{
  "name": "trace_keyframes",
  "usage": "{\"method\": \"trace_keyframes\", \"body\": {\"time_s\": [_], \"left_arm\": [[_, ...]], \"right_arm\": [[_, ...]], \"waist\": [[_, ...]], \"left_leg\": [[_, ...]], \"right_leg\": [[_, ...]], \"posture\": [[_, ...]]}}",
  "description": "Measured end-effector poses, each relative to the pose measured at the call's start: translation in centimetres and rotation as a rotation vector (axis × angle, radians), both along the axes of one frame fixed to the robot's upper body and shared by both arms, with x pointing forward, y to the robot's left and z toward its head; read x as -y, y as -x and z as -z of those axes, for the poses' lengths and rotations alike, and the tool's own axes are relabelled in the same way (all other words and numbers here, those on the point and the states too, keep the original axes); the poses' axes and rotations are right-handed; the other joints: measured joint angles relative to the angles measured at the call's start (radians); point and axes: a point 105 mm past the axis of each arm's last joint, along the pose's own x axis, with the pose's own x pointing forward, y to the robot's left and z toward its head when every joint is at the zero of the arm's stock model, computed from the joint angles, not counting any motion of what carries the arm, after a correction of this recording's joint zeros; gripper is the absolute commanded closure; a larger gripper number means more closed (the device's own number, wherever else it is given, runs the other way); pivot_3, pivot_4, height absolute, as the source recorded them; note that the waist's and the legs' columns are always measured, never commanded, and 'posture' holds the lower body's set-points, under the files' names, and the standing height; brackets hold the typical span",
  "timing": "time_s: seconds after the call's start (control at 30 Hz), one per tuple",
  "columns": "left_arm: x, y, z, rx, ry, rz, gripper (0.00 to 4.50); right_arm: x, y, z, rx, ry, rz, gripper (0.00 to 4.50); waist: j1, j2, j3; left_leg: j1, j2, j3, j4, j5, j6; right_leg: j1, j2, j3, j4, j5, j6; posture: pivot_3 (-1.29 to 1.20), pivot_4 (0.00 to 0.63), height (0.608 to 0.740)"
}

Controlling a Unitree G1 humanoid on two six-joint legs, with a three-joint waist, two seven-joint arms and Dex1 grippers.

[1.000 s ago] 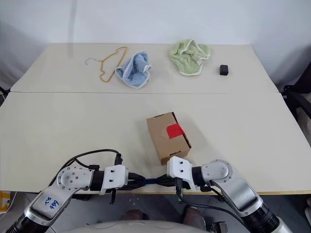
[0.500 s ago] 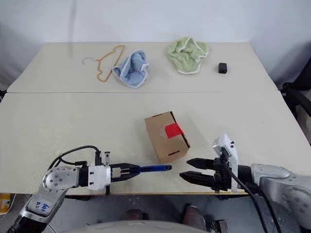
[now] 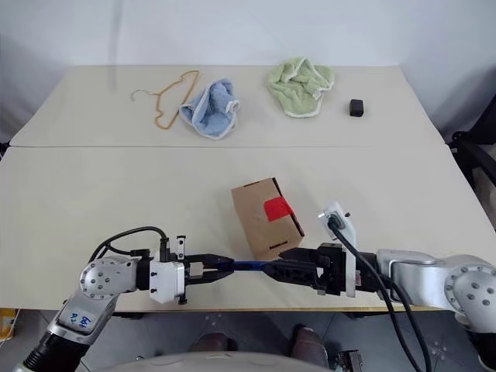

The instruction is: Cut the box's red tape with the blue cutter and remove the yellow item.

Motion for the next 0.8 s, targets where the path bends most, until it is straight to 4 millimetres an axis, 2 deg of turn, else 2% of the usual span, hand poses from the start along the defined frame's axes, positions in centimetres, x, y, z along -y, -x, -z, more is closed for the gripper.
{"method": "trace_keyframes", "body": {"time_s": [0.03,0.13,0.27,0.37,0.8], "left_arm": [[0.0,-0.1,0.1,0.001,-0.001,-0.002,4.07],[0.4,-0.2,-0.1,0.009,0.007,0.002,4.07],[0.7,-0.3,-0.1,0.018,0.009,0.002,4.07],[1.0,-0.3,0.0,0.016,0.016,0.005,4.07],[1.2,-0.4,0.1,0.022,0.015,-0.006,4.07]], "right_arm": [[-0.1,0.0,0.2,-0.013,0.009,-0.001,0.04],[-0.4,0.0,0.6,-0.024,0.035,-0.015,0.64],[-0.4,-0.2,0.9,-0.036,0.059,-0.01,1.86],[-0.4,-0.7,0.9,-0.032,0.072,0.001,1.86],[-0.4,-0.7,1.6,-0.047,0.096,0.006,1.86]], "waist": [[0.0,0.0,0.0],[-0.001,0.0,0.0],[-0.001,0.0,0.0],[-0.001,0.0,0.0],[0.0,0.0,0.0]], "left_leg": [[-0.001,0.0,0.0,0.0,0.0,0.0],[-0.003,0.0,0.0,0.0,0.0,0.0],[-0.007,0.0,0.0,0.001,0.0,0.0],[-0.013,0.0,0.001,0.003,0.0,0.0],[-0.013,0.0,0.001,0.003,0.0,0.001]], "right_leg": [[0.0,0.0,0.0,0.0,0.0,0.0],[-0.002,0.0,0.0,0.0,0.0,0.0],[-0.006,0.0,0.0,0.0,0.001,0.001],[-0.012,0.0,0.0,0.001,0.002,0.001],[-0.012,0.0,0.0,0.0,0.002,0.001]], "posture": [[0.0,0.15,0.74],[0.0,0.15,0.74],[0.0,0.15,0.74],[0.0,0.15,0.74],[0.0,0.15,0.74]]}}
